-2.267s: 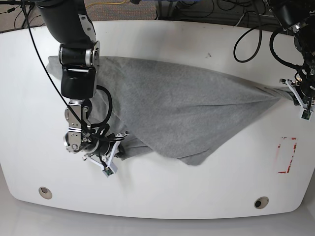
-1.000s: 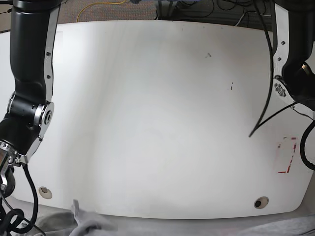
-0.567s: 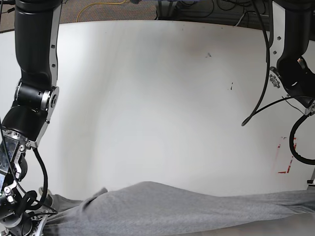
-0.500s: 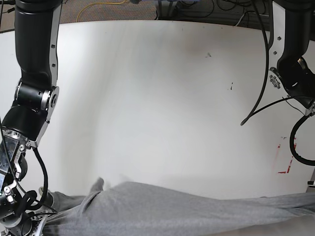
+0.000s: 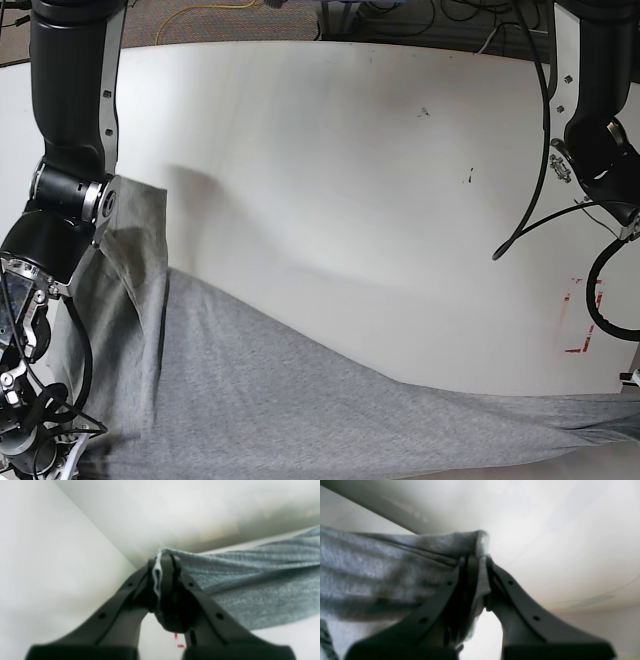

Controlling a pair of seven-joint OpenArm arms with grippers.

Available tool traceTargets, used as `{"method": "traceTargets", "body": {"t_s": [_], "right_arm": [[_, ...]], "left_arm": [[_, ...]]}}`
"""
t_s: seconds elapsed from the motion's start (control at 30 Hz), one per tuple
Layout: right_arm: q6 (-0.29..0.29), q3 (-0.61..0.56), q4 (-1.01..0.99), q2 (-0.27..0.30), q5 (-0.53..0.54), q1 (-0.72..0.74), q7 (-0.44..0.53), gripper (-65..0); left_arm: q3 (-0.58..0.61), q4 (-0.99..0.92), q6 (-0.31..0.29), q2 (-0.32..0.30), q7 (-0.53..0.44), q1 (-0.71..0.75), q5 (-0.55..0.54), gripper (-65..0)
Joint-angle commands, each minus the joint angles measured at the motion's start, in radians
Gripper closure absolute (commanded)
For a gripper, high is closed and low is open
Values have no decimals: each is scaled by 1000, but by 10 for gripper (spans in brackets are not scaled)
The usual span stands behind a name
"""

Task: Fold the T-shirt properly
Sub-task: 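Lift the shirt with both grippers and swing it toward the robot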

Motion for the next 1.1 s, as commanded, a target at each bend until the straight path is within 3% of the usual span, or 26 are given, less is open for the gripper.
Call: {"method": "traceTargets", "body": {"t_s": [0.0,0.23,0.6,0.87,1.07], "right_arm": [[-10,6,11,11,-45,39,17,0],[-10,3,11,-20,-51,71,54,-2],[-10,6,19,-15,-45,143,-6,-2],[-10,17,104,16,-45,-18,-10,-2],[-10,110,224,-18,-45,-251,-10,-2]], "left_arm": [[-2,-4,14,-14,-12,-38,28,0],[8,-12,57,22,-12,-122,24,0],[9,-13,60,22,-7,-205,24,0],[6,-12,59,17,-7,-82,23,0],[1,-7,57,17,-9,65,21,0]]}}
